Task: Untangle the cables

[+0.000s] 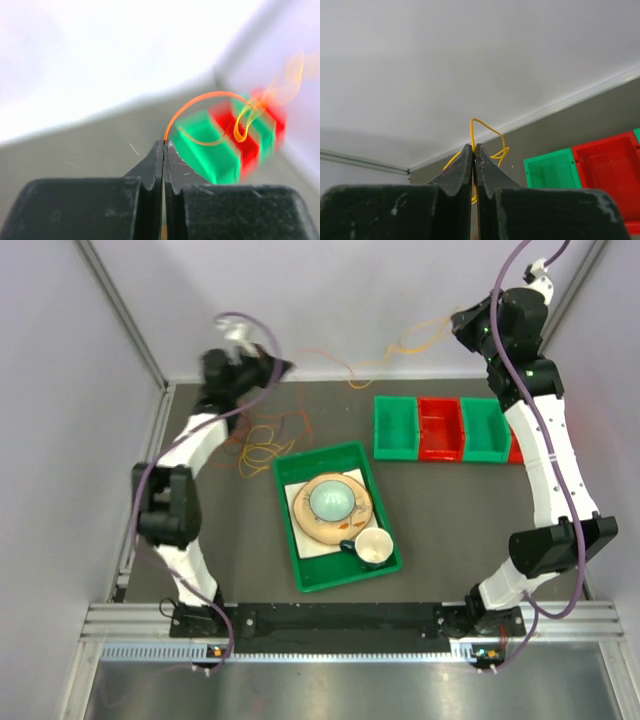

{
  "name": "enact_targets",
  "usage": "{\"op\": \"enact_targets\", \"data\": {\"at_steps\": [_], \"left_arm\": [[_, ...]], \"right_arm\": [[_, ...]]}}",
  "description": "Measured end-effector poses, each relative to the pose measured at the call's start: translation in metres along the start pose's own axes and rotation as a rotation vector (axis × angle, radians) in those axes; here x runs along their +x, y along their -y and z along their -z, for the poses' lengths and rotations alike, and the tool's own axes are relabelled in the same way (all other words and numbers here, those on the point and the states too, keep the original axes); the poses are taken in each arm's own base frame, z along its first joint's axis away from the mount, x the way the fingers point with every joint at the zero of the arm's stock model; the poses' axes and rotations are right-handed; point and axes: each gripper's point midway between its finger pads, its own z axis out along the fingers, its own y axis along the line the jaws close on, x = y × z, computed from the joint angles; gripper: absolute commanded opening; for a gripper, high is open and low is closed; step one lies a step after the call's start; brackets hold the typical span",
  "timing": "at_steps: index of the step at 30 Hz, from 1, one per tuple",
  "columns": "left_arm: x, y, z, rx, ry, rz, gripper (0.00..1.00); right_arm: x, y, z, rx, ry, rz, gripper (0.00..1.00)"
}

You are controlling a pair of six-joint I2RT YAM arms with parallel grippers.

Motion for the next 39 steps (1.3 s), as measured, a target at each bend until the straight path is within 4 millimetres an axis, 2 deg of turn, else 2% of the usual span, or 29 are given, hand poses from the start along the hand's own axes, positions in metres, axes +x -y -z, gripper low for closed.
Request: {"op": "enact_targets", "data": {"at_steps": [1,4,7,9,12,15,19,24,31,35,39], "left_arm": [[-0.03,-0.01,0.019,-0.024,0.079,0.017,0.0],[-0.124,-0.052,0.102,-0.146,0.35,0.051,0.0],[-0.17,-0.058,0.147,-0.214,0.481,0.039,0.0],[-0.184,-0.044,0.156,-0.214,0.515,0.015,0.0],[-0.195,-0.026,0.157,-0.193,0.521,-0.014,0.0],[-0.195,-0.022,0.156,-0.199,0.519,-0.018,0.0],[-0.188,-0.041,0.169,-0.265,0.528,0.002,0.0],[-0.188,-0.059,0.188,-0.341,0.552,0.016,0.0],[-0.185,-0.055,0.189,-0.302,0.539,0.036,0.0],[-0.172,-0.055,0.185,-0.284,0.507,0.049,0.0],[-0.162,-0.056,0.182,-0.278,0.481,0.059,0.0]], "right_arm": [[0.0,0.002,-0.001,0.008,0.001,0.004,0.0],[0.002,0.011,-0.006,0.047,0.009,0.024,0.0],[0.003,0.026,-0.011,0.107,0.02,0.055,0.0],[0.002,0.04,-0.014,0.157,0.025,0.074,0.0],[-0.001,0.056,-0.017,0.205,0.031,0.093,0.0],[-0.003,0.073,-0.023,0.262,0.034,0.128,0.0],[-0.008,0.097,-0.03,0.335,0.033,0.167,0.0],[-0.024,0.126,-0.026,0.412,0.048,0.196,0.0],[-0.035,0.14,-0.021,0.469,0.069,0.269,0.0],[-0.045,0.145,-0.015,0.503,0.085,0.307,0.0],[-0.063,0.144,-0.008,0.523,0.127,0.326,0.0]]}}
